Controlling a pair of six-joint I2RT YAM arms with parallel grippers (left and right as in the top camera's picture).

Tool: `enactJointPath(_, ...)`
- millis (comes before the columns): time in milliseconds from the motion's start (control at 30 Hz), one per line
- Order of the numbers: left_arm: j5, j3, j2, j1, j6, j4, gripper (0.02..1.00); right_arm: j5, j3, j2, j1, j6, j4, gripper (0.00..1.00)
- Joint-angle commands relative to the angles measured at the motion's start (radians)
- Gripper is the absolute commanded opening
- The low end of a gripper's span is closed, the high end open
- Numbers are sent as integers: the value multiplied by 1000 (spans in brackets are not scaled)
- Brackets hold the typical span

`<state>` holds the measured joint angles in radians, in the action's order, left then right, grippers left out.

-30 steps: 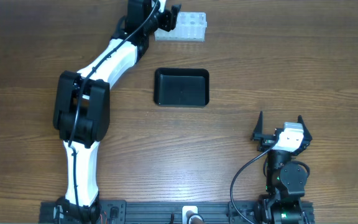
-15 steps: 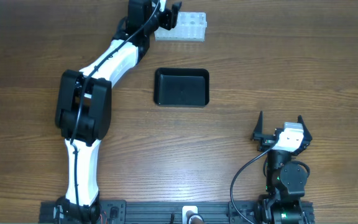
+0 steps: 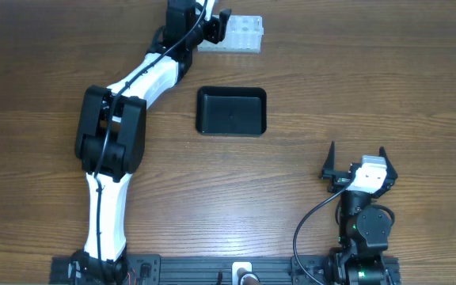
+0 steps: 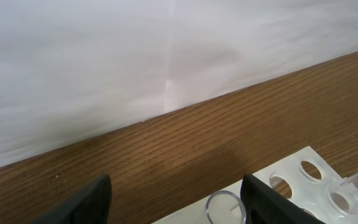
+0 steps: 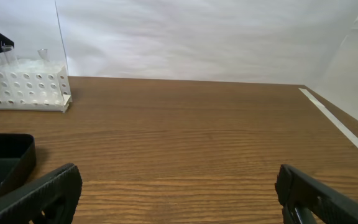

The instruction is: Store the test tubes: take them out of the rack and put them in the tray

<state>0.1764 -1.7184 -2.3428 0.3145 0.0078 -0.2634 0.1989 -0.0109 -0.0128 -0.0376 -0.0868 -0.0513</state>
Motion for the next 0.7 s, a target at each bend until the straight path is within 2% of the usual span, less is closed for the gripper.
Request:
enactJointPath(33, 6, 3, -14, 5, 15, -10, 643, 12, 6, 8, 7, -5, -2, 991)
enactJointPath(700, 6, 3, -14, 18, 15, -13, 419, 12, 6, 8, 7, -5, -2, 991)
